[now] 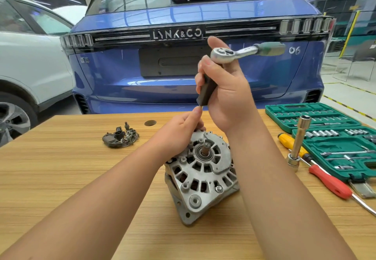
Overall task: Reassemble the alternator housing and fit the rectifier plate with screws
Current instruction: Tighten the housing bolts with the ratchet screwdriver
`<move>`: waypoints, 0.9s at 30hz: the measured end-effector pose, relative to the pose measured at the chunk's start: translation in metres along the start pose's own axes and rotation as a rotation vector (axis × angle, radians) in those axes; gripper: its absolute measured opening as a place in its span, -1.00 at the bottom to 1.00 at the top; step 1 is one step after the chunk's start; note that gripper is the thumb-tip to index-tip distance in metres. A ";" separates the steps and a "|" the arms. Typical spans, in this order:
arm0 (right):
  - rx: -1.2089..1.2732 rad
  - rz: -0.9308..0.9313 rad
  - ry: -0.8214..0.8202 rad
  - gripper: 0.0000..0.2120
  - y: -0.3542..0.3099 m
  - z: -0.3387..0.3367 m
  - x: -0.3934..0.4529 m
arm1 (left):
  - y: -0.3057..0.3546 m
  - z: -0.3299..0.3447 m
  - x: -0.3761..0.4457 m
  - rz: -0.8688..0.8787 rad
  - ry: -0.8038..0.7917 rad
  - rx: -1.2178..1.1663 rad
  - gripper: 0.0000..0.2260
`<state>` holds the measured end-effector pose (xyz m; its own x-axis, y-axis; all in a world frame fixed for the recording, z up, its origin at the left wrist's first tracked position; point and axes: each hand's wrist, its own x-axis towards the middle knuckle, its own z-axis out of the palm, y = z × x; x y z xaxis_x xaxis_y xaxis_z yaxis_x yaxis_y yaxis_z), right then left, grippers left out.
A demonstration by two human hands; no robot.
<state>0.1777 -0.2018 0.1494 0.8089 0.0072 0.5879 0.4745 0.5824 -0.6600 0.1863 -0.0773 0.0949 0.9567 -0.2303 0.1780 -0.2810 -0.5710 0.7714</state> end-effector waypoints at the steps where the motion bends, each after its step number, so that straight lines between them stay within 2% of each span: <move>1: -0.026 -0.057 -0.008 -0.69 0.002 0.001 -0.002 | 0.000 -0.001 -0.001 0.006 -0.008 -0.004 -0.49; 5: -0.256 -0.293 -0.027 -0.66 0.008 0.004 -0.004 | 0.001 -0.001 -0.001 0.034 -0.019 0.002 -0.53; 7: -0.255 -0.325 -0.083 -0.62 0.008 0.005 -0.004 | 0.003 0.001 -0.002 0.032 0.039 -0.047 -0.58; 11: -0.164 -0.186 -0.187 -0.55 0.001 -0.001 -0.005 | 0.002 -0.001 -0.005 0.015 -0.017 -0.041 -0.65; 14: -0.075 -0.068 -0.251 -0.46 -0.006 -0.007 -0.005 | 0.003 -0.003 -0.005 -0.013 -0.044 -0.041 -0.62; 19: -0.073 -0.025 -0.374 -0.54 -0.012 -0.015 -0.005 | -0.001 -0.006 -0.005 0.018 -0.110 -0.038 -0.67; 21: -0.035 0.008 -0.306 -0.55 -0.014 -0.015 -0.005 | -0.002 -0.004 -0.003 0.039 -0.068 -0.085 -0.66; 24: -0.177 -0.023 -0.041 -0.53 -0.008 -0.001 -0.005 | -0.002 -0.004 -0.001 0.034 -0.053 -0.071 -0.54; 27: -0.349 -0.096 0.132 -0.78 0.001 0.015 -0.003 | -0.006 -0.006 0.000 0.042 -0.083 0.025 -0.52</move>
<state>0.1710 -0.1892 0.1534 0.7819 -0.1523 0.6045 0.6217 0.2631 -0.7378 0.1887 -0.0693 0.0938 0.9348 -0.3182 0.1580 -0.3235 -0.5788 0.7486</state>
